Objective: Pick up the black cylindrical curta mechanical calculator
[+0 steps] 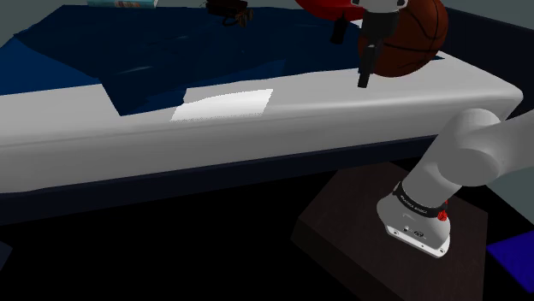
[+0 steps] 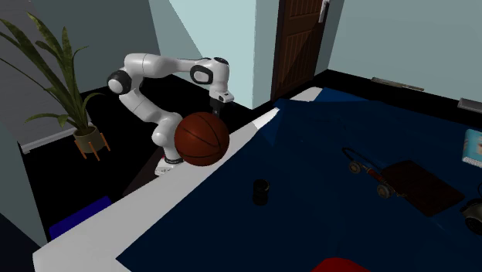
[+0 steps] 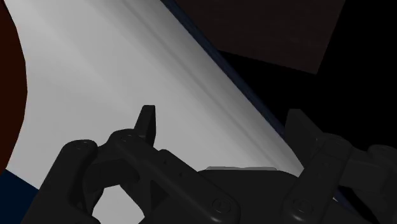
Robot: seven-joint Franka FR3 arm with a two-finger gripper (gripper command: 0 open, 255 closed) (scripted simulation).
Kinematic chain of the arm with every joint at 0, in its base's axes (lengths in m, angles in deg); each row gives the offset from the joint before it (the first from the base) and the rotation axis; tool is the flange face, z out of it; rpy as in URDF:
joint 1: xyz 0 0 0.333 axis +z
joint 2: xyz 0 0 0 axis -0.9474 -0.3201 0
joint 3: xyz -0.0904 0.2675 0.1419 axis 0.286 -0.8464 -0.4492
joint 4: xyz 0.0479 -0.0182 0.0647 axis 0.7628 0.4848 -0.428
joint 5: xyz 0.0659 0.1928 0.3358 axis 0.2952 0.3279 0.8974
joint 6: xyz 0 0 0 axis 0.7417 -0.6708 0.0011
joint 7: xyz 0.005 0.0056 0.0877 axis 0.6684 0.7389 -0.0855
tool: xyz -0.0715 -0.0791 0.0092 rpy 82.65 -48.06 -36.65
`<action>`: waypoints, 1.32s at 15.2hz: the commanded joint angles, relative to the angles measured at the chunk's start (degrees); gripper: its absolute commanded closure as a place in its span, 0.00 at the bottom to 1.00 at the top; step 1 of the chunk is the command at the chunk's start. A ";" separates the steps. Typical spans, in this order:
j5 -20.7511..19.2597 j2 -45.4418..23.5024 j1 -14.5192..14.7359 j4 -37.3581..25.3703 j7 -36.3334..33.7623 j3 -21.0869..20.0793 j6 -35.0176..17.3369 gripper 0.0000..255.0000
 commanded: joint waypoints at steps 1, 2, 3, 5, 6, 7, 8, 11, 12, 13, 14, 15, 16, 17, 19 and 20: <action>0.00 0.00 0.00 0.00 0.00 0.00 0.00 0.00; -0.95 -1.21 -0.58 -0.69 0.82 0.86 -0.80 0.00; -1.86 -2.46 -1.14 -1.44 1.63 1.70 -1.59 0.00; -3.54 -5.04 -2.22 -3.11 3.20 3.34 -3.13 0.00; -4.32 -6.38 -2.71 -4.04 3.96 4.15 -3.87 0.00; -5.03 -7.74 -3.23 -5.01 4.73 4.93 -4.60 0.00; -5.70 -9.13 -3.71 -6.05 5.49 5.69 -5.31 0.00; -7.44 -13.42 -4.99 -9.49 7.69 7.96 -7.28 0.00; -7.92 -14.90 -5.39 -10.75 8.42 8.70 -7.88 0.00; -8.35 -16.39 -5.77 -12.06 9.15 9.42 -8.45 0.00; -8.72 -17.90 -6.13 -13.43 9.88 10.14 -9.00 0.00; -9.05 -19.43 -6.46 -14.85 10.60 10.85 -9.51 0.00; -9.31 -20.98 -6.79 -16.33 11.34 11.56 -9.99 0.00; -9.53 -22.55 -7.11 -17.86 12.09 12.24 -10.43 0.00; -9.78 -25.75 -7.73 -21.11 13.60 13.61 -11.22 0.00; -9.83 -27.37 -8.03 -22.82 14.37 14.27 -11.56 0.00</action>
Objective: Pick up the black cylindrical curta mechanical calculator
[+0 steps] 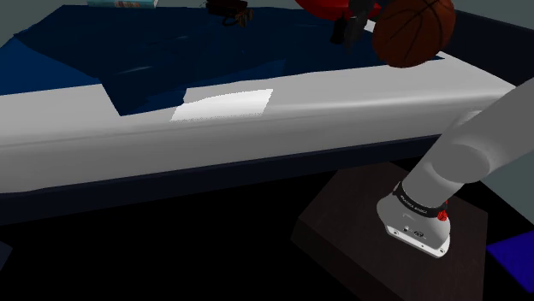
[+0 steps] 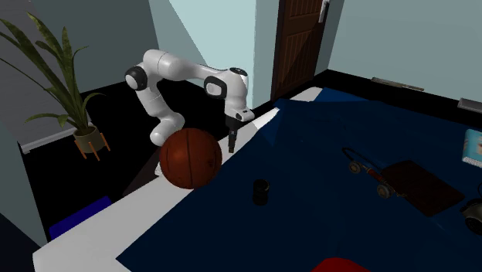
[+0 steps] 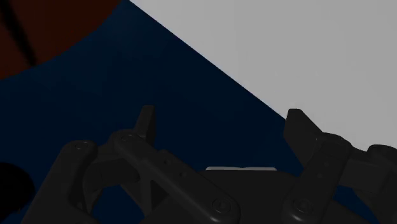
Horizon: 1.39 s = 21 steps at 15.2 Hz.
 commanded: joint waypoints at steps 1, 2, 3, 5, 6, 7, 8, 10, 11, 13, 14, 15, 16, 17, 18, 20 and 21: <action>0.03 -3.93 -0.54 -4.12 1.58 1.34 -0.67 0.00; 0.11 -5.61 -0.85 -5.96 2.37 1.98 -0.92 0.00; 0.25 -7.31 -1.17 -7.86 3.18 2.61 -1.14 0.00; 0.70 -10.80 -1.84 -11.87 4.84 3.84 -1.44 0.00; 1.02 -12.60 -2.21 -13.98 5.69 4.43 -1.51 0.00; 1.40 -14.43 -2.59 -16.18 6.55 5.01 -1.53 0.00; 1.85 -16.29 -3.00 -18.47 7.42 5.56 -1.49 0.00; 2.92 -20.16 -3.93 -23.33 9.20 6.62 -1.23 0.00; 3.54 -22.17 -4.47 -25.93 10.10 7.10 -0.99 0.00; 4.97 -26.37 -5.72 -31.51 11.90 7.98 -0.26 0.00; 5.76 -28.57 -6.43 -34.54 12.79 8.38 0.25 0.00; 6.61 -30.86 -7.22 -37.75 13.68 8.73 0.87 0.00; 7.51 -33.26 -8.12 -41.19 14.55 9.02 1.62 0.00; 8.47 -35.78 -9.10 -44.90 15.40 9.29 2.52 0.00; 9.47 -38.45 -10.21 -48.94 16.23 9.49 3.60 0.00; 10.03 -40.06 -10.96 -50.68 16.61 9.50 3.53 0.00; 9.90 -39.72 -10.83 -49.38 16.46 9.48 2.58 0.00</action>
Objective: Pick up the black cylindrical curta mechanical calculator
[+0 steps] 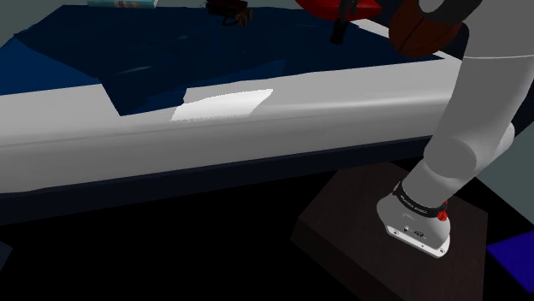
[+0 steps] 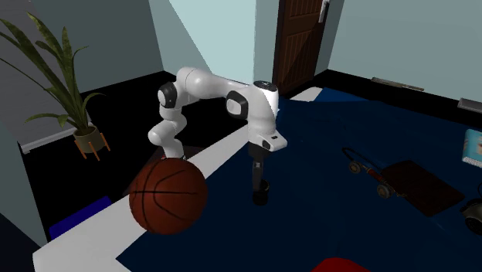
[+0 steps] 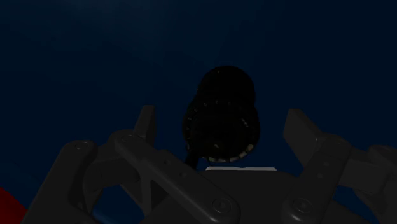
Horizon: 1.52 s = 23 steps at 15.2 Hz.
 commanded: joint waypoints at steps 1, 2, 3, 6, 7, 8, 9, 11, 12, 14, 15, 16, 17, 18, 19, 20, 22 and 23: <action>0.03 -0.10 -0.07 1.13 0.00 0.01 -1.32 0.00; -0.07 0.17 0.05 2.30 -0.14 0.01 -2.22 0.00; -0.17 0.41 0.16 3.43 -0.28 0.00 -3.10 0.00; -0.39 0.93 0.41 6.18 -0.62 -0.03 -5.32 0.00; -0.40 0.94 0.41 6.20 -0.62 -0.03 -5.33 0.00; -0.32 0.76 0.31 5.97 -0.52 -0.02 -5.29 1.00; -0.34 0.78 0.34 6.01 -0.55 -0.03 -5.31 1.00; -0.32 0.75 0.32 6.01 -0.53 -0.02 -5.33 1.00; -0.32 0.75 0.31 6.00 -0.52 -0.02 -5.33 1.00; -0.36 0.86 0.35 6.17 -0.56 -0.02 -5.39 1.00; -0.37 0.88 0.35 6.22 -0.55 -0.02 -5.42 1.00; -0.37 0.91 0.35 6.26 -0.54 -0.01 -5.43 1.00; -0.39 0.93 0.41 6.18 -0.62 -0.03 -5.32 1.00; -0.32 0.76 0.32 5.16 -0.49 -0.02 -4.48 1.00; -0.23 0.54 0.22 4.07 -0.36 -0.01 -3.61 1.00; -0.13 0.31 0.12 2.96 -0.22 0.00 -2.73 1.00; 0.08 -0.22 -0.12 0.62 0.06 0.02 -0.93 1.00; 0.20 -0.53 -0.26 -0.62 0.21 0.03 0.00 1.00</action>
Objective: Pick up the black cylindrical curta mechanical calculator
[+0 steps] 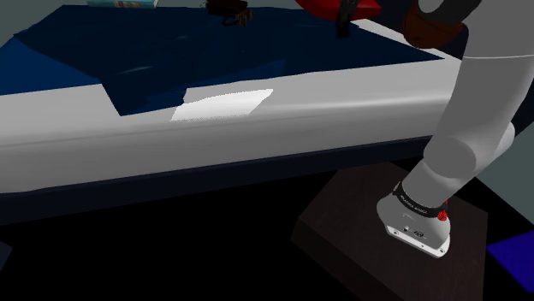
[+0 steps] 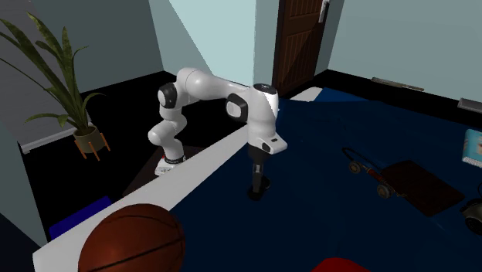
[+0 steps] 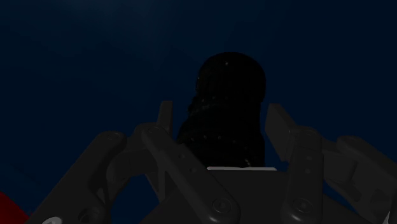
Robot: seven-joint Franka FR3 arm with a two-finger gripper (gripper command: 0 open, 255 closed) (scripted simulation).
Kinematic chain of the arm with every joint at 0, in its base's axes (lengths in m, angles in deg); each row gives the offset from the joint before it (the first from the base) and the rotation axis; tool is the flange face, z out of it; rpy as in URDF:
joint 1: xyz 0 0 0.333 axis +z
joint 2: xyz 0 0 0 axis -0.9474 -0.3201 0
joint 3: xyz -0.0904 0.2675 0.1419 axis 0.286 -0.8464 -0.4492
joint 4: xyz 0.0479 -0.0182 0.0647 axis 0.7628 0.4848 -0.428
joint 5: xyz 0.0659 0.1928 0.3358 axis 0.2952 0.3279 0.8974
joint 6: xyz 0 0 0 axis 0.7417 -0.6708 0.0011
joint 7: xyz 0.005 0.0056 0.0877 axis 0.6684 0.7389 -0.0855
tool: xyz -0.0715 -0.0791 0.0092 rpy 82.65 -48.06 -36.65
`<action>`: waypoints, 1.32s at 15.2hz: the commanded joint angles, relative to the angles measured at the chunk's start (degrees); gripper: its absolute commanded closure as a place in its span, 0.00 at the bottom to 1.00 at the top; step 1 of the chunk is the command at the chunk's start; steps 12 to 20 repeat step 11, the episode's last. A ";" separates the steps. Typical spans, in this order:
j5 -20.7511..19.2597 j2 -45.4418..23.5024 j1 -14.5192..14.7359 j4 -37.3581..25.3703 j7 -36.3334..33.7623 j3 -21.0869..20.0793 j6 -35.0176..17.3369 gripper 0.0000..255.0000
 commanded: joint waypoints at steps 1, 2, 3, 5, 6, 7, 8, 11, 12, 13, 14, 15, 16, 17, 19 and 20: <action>0.24 -0.68 -0.22 -2.70 0.21 -0.01 2.03 1.00; 0.38 -1.05 -0.38 -4.04 0.37 0.00 2.99 1.00; 0.53 -1.46 -0.56 -5.44 0.53 0.01 3.99 1.00; 0.87 -2.40 -0.97 -8.45 0.86 0.01 6.05 1.00; 1.06 -2.93 -1.20 -10.08 1.03 0.02 7.14 1.00; 1.27 -3.53 -1.47 -11.81 1.21 0.01 8.27 1.00; 1.49 -4.18 -1.76 -13.65 1.39 0.01 9.44 1.00; 1.78 -5.02 -2.13 -15.90 1.61 -0.01 10.86 1.00; 1.78 -5.02 -2.13 -15.90 1.61 -0.01 10.86 1.00; 1.78 -5.02 -2.13 -15.90 1.61 -0.01 10.86 1.00; 1.78 -5.02 -2.13 -15.90 1.61 -0.01 10.86 1.00; 1.78 -5.02 -2.13 -15.90 1.61 -0.01 10.86 1.00; 1.78 -5.02 -2.13 -15.90 1.61 -0.01 10.86 1.00; 1.78 -5.02 -2.13 -15.90 1.61 -0.01 10.86 1.00; 1.78 -5.02 -2.13 -15.90 1.61 -0.01 10.86 1.00; 1.78 -5.02 -2.13 -15.90 1.61 -0.01 10.86 1.00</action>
